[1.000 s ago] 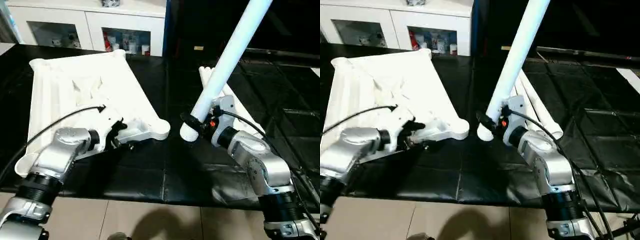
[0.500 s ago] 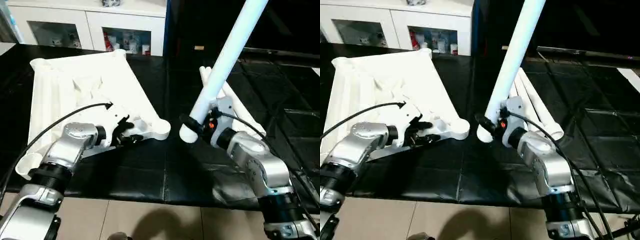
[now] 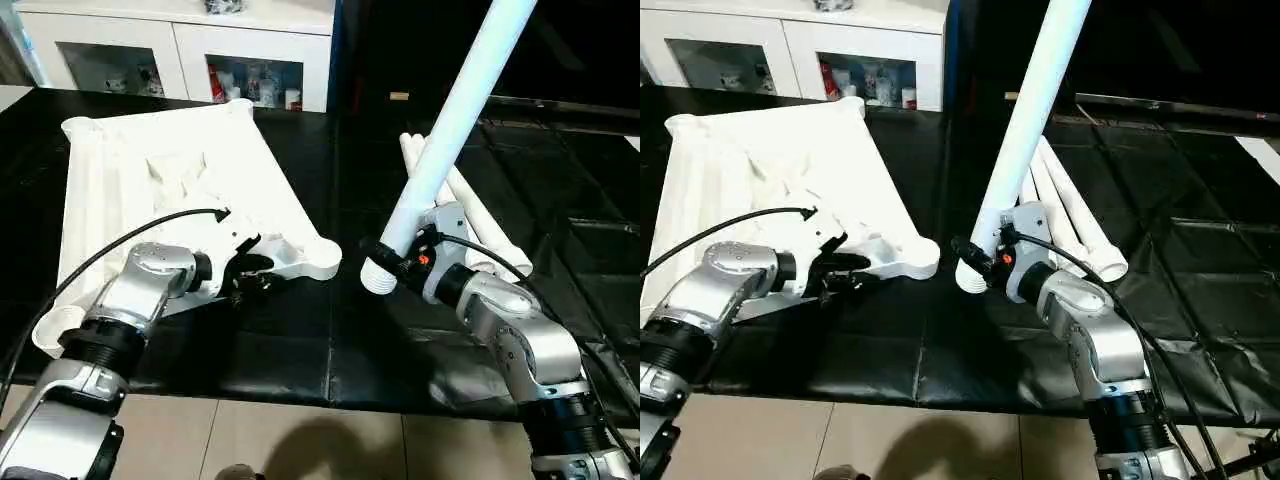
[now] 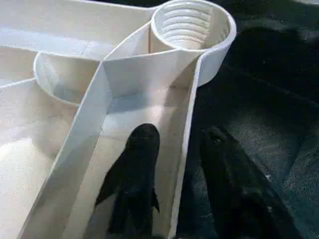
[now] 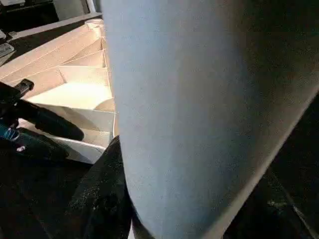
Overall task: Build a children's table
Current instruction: Move table base
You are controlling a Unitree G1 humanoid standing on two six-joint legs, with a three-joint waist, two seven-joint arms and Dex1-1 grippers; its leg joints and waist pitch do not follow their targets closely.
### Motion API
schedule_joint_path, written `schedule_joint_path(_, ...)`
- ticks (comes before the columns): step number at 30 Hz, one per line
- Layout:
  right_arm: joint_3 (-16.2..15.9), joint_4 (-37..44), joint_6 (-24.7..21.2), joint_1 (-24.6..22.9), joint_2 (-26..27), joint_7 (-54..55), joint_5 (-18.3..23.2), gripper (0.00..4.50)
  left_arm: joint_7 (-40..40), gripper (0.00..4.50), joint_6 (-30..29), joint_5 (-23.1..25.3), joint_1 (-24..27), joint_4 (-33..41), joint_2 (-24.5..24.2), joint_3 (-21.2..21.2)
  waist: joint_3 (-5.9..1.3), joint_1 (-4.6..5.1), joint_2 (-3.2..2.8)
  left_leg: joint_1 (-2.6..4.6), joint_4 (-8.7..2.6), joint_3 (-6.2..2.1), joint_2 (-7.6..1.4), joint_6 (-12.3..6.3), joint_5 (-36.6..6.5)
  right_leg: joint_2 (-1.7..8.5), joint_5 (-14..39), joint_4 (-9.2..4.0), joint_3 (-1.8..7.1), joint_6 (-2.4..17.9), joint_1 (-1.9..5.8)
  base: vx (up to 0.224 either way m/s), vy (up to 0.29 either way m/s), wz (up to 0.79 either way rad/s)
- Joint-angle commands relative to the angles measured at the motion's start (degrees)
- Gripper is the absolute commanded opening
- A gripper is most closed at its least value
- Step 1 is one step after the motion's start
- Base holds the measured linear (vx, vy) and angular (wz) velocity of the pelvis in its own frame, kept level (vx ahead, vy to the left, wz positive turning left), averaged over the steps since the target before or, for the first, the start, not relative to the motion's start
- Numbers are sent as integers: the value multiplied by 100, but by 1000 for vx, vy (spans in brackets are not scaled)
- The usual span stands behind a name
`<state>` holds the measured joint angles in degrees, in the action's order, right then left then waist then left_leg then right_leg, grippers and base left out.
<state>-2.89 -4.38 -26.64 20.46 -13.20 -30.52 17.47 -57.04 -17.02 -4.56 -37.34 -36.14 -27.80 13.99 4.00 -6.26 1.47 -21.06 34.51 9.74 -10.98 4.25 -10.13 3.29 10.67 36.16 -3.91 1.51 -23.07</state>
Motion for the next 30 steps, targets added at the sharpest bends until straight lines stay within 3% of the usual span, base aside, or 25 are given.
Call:
schedule_joint_path(1,-43,211,8,-4,-75,-25,-19,190,-51,129,50,104,-117,-75,-38,52,-455,2,-88,79,-409,-71,-198,163,-1059,493,1021,-442,322,987,327,0,0,0)
schedule_joint_path(17,-120,156,45,22,-78,-120,-62,190,-450,13,281,270,-123,-114,-134,129,-453,-7,-82,70,-417,-77,-210,136,-1005,503,990,-442,325,974,324,0,0,0)
schedule_joint_path(22,-109,146,42,46,-73,-130,-49,190,-772,5,399,232,-19,97,-184,215,-463,8,-80,67,-411,-69,-211,131,-928,507,749,-407,328,1063,333,0,0,0)
schedule_joint_path(26,-100,148,34,64,-64,-125,-26,190,-960,1,528,240,54,214,-204,261,-454,5,-109,78,-419,-73,-217,161,-1056,512,900,-429,328,1061,327,0,0,0)
schedule_joint_path(30,-84,140,52,58,-57,-117,-15,190,-1073,0,568,264,97,261,-215,309,-445,0,-98,97,-424,-68,-218,179,-1133,505,1012,-441,329,1043,308,0,0,0)
